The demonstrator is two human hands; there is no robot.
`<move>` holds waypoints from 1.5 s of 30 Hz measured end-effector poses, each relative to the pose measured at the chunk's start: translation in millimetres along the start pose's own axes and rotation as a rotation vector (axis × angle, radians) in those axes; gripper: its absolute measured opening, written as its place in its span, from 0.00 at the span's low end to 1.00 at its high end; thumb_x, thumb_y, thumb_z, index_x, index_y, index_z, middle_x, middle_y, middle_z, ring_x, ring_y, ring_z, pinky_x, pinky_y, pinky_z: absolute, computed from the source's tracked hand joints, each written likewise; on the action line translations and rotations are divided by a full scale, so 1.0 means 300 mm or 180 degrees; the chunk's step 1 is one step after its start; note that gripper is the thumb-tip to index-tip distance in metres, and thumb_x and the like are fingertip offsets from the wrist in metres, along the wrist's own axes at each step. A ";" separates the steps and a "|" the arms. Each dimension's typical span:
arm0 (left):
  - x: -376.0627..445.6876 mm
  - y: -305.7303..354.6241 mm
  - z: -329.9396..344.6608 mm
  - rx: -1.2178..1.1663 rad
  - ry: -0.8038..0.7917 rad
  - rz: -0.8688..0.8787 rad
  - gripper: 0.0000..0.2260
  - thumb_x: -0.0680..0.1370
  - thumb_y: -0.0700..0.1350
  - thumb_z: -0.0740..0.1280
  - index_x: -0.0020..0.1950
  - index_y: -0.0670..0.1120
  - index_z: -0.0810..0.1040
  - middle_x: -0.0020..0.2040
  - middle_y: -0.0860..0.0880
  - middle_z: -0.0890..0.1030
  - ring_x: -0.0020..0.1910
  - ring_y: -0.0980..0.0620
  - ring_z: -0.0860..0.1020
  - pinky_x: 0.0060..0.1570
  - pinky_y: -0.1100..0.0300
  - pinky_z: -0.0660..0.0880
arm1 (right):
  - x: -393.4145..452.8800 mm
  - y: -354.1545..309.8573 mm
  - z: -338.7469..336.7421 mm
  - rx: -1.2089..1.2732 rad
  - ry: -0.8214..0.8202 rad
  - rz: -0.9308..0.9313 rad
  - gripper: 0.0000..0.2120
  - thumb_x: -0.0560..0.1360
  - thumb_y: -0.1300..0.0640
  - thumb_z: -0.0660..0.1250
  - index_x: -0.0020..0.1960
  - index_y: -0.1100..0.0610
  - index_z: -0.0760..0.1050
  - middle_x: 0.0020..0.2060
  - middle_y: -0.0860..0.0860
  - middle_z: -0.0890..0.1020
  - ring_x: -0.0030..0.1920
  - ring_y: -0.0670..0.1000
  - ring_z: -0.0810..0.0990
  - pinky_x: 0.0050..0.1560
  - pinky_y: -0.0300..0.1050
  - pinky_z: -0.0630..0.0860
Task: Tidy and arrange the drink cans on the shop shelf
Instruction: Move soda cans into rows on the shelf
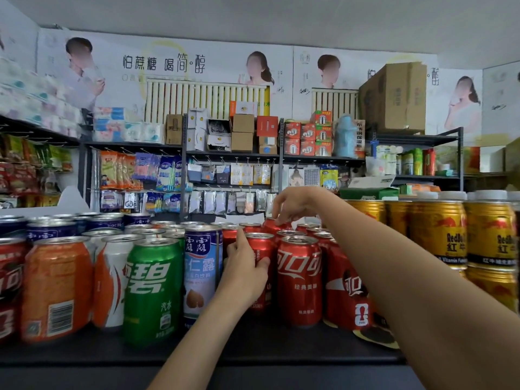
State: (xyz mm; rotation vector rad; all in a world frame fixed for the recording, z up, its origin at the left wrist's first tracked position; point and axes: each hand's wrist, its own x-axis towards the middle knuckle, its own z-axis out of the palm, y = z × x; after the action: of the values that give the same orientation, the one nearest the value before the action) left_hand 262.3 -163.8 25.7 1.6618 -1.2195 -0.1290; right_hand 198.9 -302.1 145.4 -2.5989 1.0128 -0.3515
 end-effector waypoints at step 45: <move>-0.086 -0.041 0.037 0.0010 0.0124 0.0055 0.37 0.77 0.39 0.62 0.76 0.47 0.39 0.76 0.45 0.54 0.73 0.47 0.59 0.70 0.50 0.60 | -0.411 -0.032 0.106 -0.1476 0.0283 -0.0431 0.37 0.67 0.37 0.68 0.70 0.55 0.65 0.66 0.51 0.72 0.66 0.52 0.69 0.70 0.51 0.58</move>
State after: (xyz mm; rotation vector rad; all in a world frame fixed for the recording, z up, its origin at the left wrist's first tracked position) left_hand 251.4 -151.9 -0.4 1.6490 -1.2050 -0.0839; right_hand 127.1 -203.7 106.9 -3.1022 1.0524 -0.2941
